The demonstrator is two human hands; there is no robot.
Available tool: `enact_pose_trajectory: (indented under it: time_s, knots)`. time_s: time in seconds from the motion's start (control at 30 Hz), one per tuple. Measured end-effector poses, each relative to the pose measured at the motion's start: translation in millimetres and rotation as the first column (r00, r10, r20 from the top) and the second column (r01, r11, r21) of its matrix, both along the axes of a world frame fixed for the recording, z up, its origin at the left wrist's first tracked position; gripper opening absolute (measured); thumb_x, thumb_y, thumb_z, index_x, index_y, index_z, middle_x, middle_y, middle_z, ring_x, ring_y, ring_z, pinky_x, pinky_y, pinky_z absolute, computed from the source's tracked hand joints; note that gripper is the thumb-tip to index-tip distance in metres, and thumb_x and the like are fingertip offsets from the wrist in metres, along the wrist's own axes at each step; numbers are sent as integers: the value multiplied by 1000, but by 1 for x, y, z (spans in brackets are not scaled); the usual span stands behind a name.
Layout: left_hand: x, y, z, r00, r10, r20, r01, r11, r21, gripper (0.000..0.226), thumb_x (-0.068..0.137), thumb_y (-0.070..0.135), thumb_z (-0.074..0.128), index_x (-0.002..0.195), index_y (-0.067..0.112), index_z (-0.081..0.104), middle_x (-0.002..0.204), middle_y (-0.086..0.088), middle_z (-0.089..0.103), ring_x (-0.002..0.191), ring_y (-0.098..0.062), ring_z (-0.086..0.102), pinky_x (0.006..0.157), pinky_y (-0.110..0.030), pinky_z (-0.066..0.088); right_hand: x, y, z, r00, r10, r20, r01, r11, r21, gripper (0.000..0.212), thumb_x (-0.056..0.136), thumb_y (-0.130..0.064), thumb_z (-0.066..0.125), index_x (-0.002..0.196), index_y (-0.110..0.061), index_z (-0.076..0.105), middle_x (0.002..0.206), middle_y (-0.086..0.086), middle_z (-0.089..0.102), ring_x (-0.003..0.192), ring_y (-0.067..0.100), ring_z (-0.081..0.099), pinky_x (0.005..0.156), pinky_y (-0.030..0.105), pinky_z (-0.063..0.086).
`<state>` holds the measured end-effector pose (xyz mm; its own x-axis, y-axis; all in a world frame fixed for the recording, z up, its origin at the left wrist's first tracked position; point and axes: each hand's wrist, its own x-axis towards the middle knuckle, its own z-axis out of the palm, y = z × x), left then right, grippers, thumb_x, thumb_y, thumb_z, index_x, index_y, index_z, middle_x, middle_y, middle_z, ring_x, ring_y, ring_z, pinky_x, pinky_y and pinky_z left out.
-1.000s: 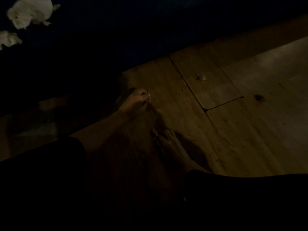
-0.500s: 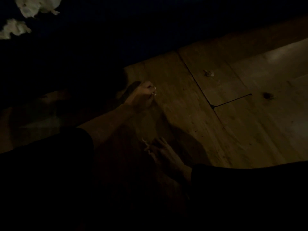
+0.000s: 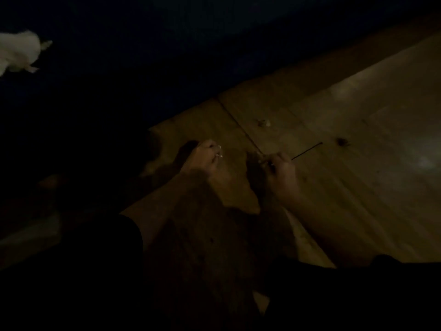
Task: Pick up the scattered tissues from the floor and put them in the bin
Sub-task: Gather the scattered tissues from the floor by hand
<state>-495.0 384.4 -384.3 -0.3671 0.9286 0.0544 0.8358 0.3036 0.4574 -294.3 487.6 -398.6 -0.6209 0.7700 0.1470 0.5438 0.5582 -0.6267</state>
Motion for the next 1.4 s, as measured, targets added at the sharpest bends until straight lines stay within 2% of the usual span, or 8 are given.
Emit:
enact_pose_trajectory:
  time_s: [0.23, 0.43, 0.63, 0.8, 1.03, 1.2, 1.3, 1.4]
  knots:
    - [37, 101, 11, 995, -15, 102, -3, 984, 175, 34, 87, 1, 50, 120, 7, 55, 121, -19, 55, 107, -29, 55, 94, -35, 46, 58, 119, 10, 908, -415, -53, 416, 909, -3, 12, 80, 4, 55, 88, 1, 64, 98, 21, 59, 91, 34, 57, 70, 28, 37]
    - [31, 172, -10, 998, 6, 69, -3, 999, -46, 59, 83, -1, 56, 137, 14, 37, 141, -18, 34, 125, -33, 41, 110, -42, 36, 90, 160, -4, 846, -533, -30, 529, 844, -86, 12, 83, -2, 59, 94, 0, 63, 119, 19, 51, 107, 32, 51, 84, 36, 48]
    - [34, 187, -20, 995, -35, 91, 44, 993, -108, 22, 85, -1, 53, 102, 2, 67, 108, -21, 64, 96, -31, 60, 87, -34, 52, 81, 165, -23, 861, -503, 81, 508, 858, -72, 15, 91, -6, 49, 99, -5, 62, 109, 12, 57, 101, 28, 46, 77, 34, 38]
    - [47, 179, -13, 997, -72, 4, 72, 987, -141, 19, 89, 5, 49, 83, -1, 66, 94, -21, 66, 77, -22, 56, 67, -28, 46, 78, 157, -19, 877, -477, 60, 479, 878, -26, 14, 91, -3, 46, 92, -4, 60, 105, 15, 58, 88, 18, 35, 72, 30, 28]
    - [5, 156, 52, 977, -170, -130, 144, 972, -186, 23, 89, 9, 48, 91, -3, 68, 101, -22, 66, 87, -28, 59, 84, -42, 51, 11, 138, 18, 958, -284, -42, 275, 950, -148, 9, 84, -3, 59, 85, -7, 66, 91, 12, 68, 89, 28, 60, 76, 41, 51]
    - [-75, 115, 134, 944, -134, -303, 106, 989, -108, 20, 83, 4, 54, 94, 2, 70, 102, -22, 66, 96, -37, 60, 85, -43, 48, -48, 117, 58, 983, -155, -99, 132, 971, -201, 17, 88, -4, 56, 101, -3, 67, 97, 13, 70, 79, 16, 59, 66, 25, 44]
    - [-128, 71, 189, 918, -87, -386, 43, 992, -123, 19, 83, 4, 56, 96, 4, 70, 103, -19, 67, 97, -34, 60, 86, -40, 46, -93, 98, 92, 989, 10, -147, -33, 988, -152, 10, 86, -10, 62, 86, -3, 69, 93, 10, 71, 84, 19, 64, 68, 24, 50]
    - [-183, 6, 243, 896, 0, -444, -60, 991, -120, 18, 82, 7, 57, 95, 7, 70, 99, -15, 68, 92, -30, 61, 83, -38, 47, -151, 67, 143, 962, 229, -148, -244, 965, -97, 7, 84, -9, 64, 80, -6, 69, 86, 4, 70, 79, 10, 61, 57, 2, 42]
